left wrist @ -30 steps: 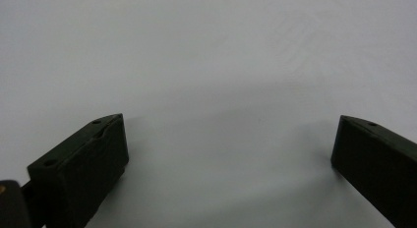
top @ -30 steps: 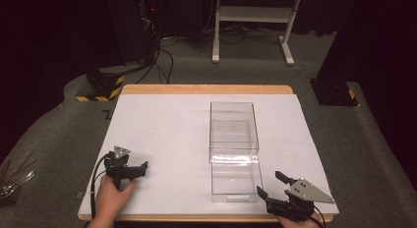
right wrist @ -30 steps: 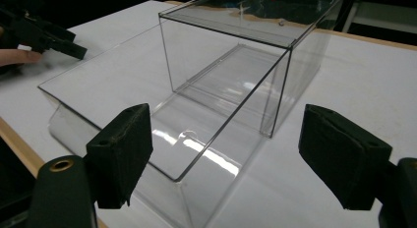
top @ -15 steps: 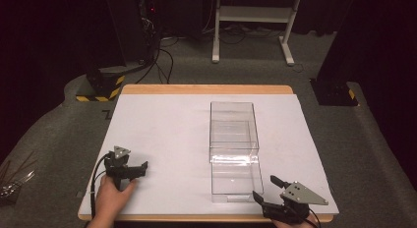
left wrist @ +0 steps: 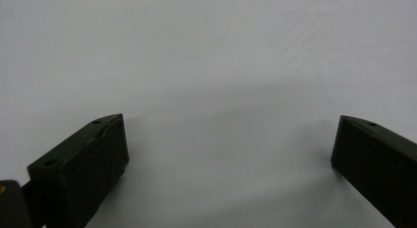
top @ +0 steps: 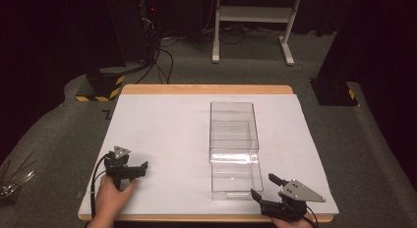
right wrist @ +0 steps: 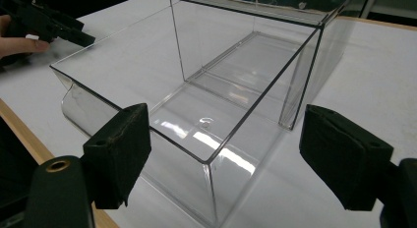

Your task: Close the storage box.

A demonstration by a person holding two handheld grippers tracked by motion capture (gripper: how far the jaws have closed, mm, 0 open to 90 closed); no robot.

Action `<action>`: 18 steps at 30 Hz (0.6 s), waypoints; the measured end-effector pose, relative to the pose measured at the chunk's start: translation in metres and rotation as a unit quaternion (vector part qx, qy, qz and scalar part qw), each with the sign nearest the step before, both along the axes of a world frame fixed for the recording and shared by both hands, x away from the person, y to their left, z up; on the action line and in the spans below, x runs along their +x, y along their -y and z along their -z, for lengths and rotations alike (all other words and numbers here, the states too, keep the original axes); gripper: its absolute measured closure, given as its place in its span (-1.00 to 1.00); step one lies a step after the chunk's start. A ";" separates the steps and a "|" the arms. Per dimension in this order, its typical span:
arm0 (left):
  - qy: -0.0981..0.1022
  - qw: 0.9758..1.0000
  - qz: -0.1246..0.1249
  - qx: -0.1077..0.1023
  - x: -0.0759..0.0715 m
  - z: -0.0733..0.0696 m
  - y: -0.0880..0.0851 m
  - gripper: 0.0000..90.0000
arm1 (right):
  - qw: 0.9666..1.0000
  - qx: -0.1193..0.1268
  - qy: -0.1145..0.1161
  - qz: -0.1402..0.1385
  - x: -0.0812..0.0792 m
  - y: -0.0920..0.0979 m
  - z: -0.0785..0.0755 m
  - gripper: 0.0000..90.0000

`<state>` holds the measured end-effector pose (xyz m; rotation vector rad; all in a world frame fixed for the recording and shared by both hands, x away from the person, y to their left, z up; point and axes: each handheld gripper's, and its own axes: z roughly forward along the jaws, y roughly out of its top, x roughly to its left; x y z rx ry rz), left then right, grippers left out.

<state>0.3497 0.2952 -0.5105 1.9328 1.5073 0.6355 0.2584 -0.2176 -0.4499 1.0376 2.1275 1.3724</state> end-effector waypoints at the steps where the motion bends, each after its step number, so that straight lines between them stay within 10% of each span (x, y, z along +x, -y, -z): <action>1: 0.000 1.000 0.000 0.000 0.000 0.000 0.000 -0.98 | 1.000 0.000 0.001 0.001 0.001 0.000 0.000 -0.56; 18: 0.000 1.000 0.000 0.000 0.000 0.000 0.000 -0.98 | 1.000 0.002 0.005 0.008 0.010 -0.003 0.001 -0.52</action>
